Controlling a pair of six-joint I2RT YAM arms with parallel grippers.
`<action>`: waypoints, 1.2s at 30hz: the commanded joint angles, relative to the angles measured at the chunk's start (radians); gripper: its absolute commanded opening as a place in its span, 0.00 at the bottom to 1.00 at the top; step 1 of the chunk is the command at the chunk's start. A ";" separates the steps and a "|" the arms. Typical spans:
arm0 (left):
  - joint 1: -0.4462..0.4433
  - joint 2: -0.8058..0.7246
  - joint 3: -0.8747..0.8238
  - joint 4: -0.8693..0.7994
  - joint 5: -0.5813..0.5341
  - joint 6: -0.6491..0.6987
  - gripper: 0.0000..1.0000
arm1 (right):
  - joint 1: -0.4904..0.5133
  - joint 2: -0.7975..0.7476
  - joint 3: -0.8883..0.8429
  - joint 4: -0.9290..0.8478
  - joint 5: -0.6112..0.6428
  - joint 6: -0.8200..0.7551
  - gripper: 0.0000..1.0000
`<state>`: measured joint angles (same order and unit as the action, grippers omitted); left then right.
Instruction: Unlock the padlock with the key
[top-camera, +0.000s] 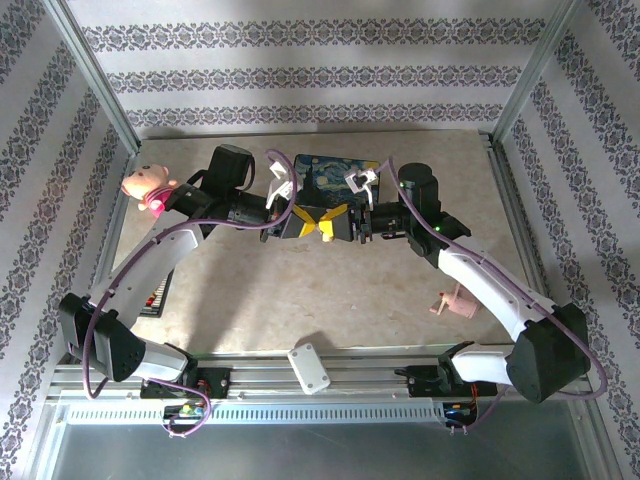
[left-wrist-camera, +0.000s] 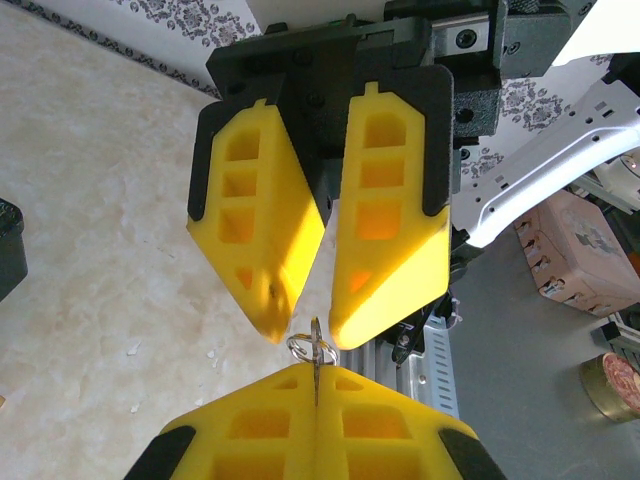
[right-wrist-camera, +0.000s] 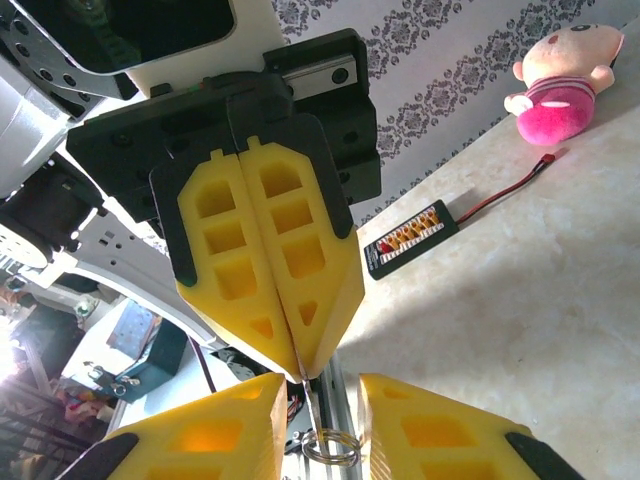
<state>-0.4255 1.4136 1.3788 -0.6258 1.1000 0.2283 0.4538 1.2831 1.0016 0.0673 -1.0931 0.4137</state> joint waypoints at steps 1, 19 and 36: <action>-0.010 -0.013 0.003 0.002 0.032 0.010 0.00 | -0.001 0.008 0.031 -0.003 -0.036 -0.019 0.25; -0.008 -0.008 -0.003 0.061 0.006 -0.054 0.00 | -0.001 0.035 0.044 -0.006 -0.059 -0.004 0.00; 0.047 -0.086 -0.099 0.431 -0.203 -0.398 0.99 | -0.077 -0.101 -0.056 -0.002 0.151 0.010 0.00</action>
<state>-0.3916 1.3777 1.3037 -0.3496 0.9970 -0.0696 0.3912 1.2144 0.9707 0.0521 -1.0039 0.4171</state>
